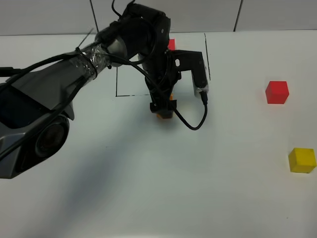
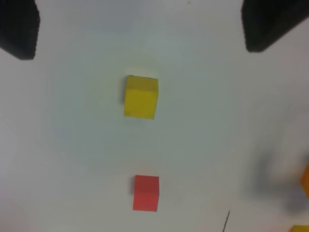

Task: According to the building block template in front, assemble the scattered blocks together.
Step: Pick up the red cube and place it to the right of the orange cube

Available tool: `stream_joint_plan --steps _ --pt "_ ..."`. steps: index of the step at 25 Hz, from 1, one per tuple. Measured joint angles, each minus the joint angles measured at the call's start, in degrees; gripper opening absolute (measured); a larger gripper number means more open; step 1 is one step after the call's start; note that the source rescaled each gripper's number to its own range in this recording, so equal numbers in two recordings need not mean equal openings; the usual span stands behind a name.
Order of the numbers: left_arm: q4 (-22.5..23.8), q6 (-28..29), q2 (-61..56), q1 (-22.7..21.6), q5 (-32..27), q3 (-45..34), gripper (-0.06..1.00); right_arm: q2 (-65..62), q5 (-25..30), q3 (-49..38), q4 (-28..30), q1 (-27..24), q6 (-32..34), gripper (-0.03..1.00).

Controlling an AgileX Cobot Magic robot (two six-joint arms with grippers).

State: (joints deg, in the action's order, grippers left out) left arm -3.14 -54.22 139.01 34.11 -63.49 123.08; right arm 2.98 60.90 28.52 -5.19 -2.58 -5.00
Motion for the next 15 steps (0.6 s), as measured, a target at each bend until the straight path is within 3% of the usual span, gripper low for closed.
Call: stream_joint_plan --steps 6,15 --pt "-0.4 5.2 -4.4 -0.3 -0.4 0.0 1.0 0.0 0.0 0.0 0.0 0.0 0.0 0.8" --pt "3.6 23.0 -8.3 -5.1 1.1 -0.5 0.99 0.0 0.0 0.0 0.0 0.0 0.0 0.8"
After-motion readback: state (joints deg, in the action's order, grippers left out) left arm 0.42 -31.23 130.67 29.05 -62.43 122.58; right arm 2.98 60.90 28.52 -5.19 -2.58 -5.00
